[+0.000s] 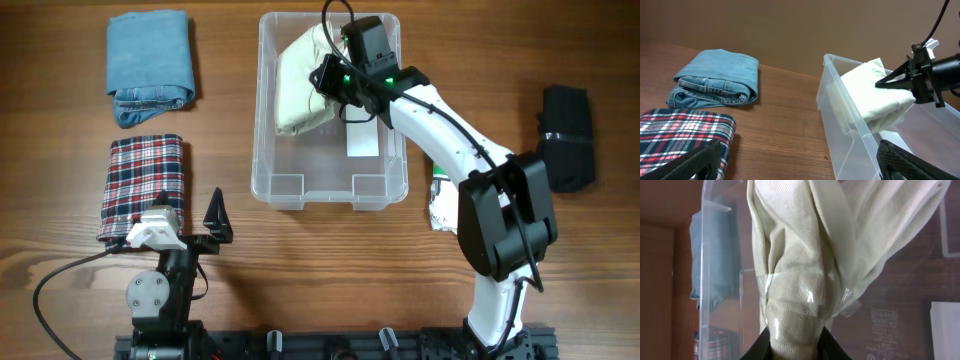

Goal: Pack container
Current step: 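Lower the cream cloth into the bin's upper left and release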

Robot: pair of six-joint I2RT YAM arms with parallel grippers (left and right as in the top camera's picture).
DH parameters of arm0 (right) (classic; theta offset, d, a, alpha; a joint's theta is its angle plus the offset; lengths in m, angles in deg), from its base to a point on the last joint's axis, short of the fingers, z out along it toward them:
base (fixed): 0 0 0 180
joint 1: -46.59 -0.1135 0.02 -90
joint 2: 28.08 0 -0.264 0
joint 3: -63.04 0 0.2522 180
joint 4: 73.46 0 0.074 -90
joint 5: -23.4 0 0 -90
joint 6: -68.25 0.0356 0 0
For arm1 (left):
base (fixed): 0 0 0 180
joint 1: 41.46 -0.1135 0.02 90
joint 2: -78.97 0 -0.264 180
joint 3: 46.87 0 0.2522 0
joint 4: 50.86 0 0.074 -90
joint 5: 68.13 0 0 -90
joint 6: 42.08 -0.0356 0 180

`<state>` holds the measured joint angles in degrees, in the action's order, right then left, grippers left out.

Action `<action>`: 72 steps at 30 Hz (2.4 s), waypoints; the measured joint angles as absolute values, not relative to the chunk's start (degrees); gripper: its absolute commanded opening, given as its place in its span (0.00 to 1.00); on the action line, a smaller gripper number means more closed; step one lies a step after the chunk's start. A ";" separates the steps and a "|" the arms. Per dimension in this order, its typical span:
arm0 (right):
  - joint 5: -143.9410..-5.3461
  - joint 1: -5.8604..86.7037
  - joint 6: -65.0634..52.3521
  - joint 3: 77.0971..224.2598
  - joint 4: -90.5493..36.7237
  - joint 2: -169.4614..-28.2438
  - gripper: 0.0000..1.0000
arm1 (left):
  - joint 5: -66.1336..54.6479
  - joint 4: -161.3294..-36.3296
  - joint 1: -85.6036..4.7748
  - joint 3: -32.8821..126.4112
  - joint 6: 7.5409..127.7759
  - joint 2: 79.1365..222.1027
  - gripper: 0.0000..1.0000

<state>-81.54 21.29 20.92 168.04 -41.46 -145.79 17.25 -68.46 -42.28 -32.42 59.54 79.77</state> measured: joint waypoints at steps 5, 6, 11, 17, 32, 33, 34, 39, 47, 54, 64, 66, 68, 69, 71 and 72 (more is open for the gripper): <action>-81.08 21.29 21.60 168.04 -42.09 -146.64 0.05 | 17.25 -68.46 -42.28 -32.42 59.54 79.77 1.00; -81.10 21.29 21.80 168.04 -42.14 -146.97 0.05 | 17.25 -68.46 -42.28 -32.42 59.54 79.77 1.00; -81.10 21.29 22.19 168.04 -43.60 -149.07 0.14 | 17.25 -68.46 -42.28 -32.42 59.54 79.77 1.00; -81.12 21.29 22.17 168.04 -44.34 -149.27 0.23 | 17.25 -68.46 -42.28 -32.42 59.54 79.77 1.00; -79.64 21.29 20.99 168.61 -39.45 -149.29 0.79 | 17.25 -68.46 -42.28 -32.42 59.54 79.77 1.00; -79.00 21.29 20.29 169.03 -38.31 -149.27 0.80 | 17.25 -68.46 -42.28 -32.42 59.54 79.77 1.00; -78.26 21.29 19.65 169.51 -37.13 -149.29 0.81 | 17.25 -68.46 -42.28 -32.42 59.54 79.77 1.00; -74.57 21.29 14.21 174.73 -30.18 -149.27 0.89 | 17.25 -68.46 -42.28 -32.42 59.54 79.77 1.00; -66.87 21.29 7.79 182.27 -22.86 -149.11 0.69 | 17.23 -68.46 -42.28 -32.42 59.54 79.77 1.00; -60.03 21.29 4.55 182.27 -19.84 -149.09 0.04 | 17.25 -68.46 -42.28 -32.42 59.54 79.77 1.00; -57.04 21.29 3.41 182.27 -17.46 -149.20 0.04 | 17.25 -68.46 -42.28 -32.42 59.54 79.77 1.00; -56.91 21.29 3.39 182.27 -16.83 -149.66 0.04 | 17.25 -68.46 -42.28 -32.42 59.54 79.77 1.00; -56.88 21.29 3.37 182.27 -16.52 -150.23 0.04 | 17.25 -68.46 -42.28 -32.42 59.54 79.77 1.00; -56.88 21.29 3.20 182.27 -16.32 -150.71 0.04 | 17.25 -68.46 -42.28 -32.42 59.54 79.77 1.00; -56.88 21.24 2.74 182.27 -16.19 -151.43 0.05 | 17.25 -68.46 -42.28 -32.42 59.54 79.77 1.00; -56.88 21.18 2.39 182.27 -16.19 -151.76 0.04 | 17.25 -68.46 -42.28 -32.42 59.54 79.77 1.00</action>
<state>-56.88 21.18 2.39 182.27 -16.19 -151.76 17.25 -68.46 -42.28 -32.42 59.54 79.77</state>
